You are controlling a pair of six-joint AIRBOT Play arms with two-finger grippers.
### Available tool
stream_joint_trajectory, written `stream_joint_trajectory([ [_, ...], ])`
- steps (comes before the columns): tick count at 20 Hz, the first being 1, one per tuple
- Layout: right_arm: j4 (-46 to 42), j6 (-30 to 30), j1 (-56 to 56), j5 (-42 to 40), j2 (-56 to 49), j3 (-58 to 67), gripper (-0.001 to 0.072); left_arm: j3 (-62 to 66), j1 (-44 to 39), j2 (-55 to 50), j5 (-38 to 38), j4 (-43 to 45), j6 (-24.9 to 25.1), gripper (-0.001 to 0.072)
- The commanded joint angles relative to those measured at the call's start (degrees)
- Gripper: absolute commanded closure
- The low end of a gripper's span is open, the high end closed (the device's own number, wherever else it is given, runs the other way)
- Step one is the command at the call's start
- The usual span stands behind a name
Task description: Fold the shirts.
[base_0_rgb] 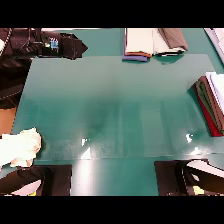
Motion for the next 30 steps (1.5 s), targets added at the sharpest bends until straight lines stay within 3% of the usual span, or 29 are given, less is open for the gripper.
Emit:
stream_joint_trajectory([
  [1,15.54,0.07,0.35,-2.58,0.79,4.46,0.0246,0.00,-0.02,0.00,-0.02,0.00,0.00,0.0677],
  [3,26.18,0.04,5.40,-3.65,0.81,7.28,0.0246,0.00,-0.02,0.00,-0.04,0.02,0.00,0.0677],
  [6,30.67,0.07,18.73,-2.67,0.83,9.05,0.0247,0.00,-0.02,0.00,-0.09,0.00,0.00,0.0677],
  [9,28.52,0.04,35.74,-2.29,0.81,8.39,0.0286,0.00,-0.02,0.00,-0.04,0.04,-0.02,0.0677],
  [13,22.84,0.02,55.74,-4.26,0.81,6.38,0.0286,0.00,-0.02,0.00,-0.02,0.11,-0.02,0.0677],
  [16,15.80,0.02,66.77,-5.73,0.81,6.36,0.0286,0.00,-0.02,0.00,-0.02,0.09,-0.02,0.0677],
  [19,14.05,0.02,73.59,-5.79,0.81,6.36,0.0295,0.00,-0.02,0.00,0.44,0.07,-0.02,0.0677],
  [21,14.08,0.02,76.30,-5.79,0.81,6.36,0.0587,0.00,-0.02,0.00,0.44,0.04,-0.02,0.0677],
  [22,14.08,0.02,77.20,-5.77,0.81,6.36,0.0682,0.00,-0.02,0.00,0.44,0.07,-0.02,0.0677],
  [30,14.23,0.04,78.79,-4.66,0.81,6.36,0.0694,0.00,-0.02,0.00,0.44,0.04,-0.02,0.0677],
])
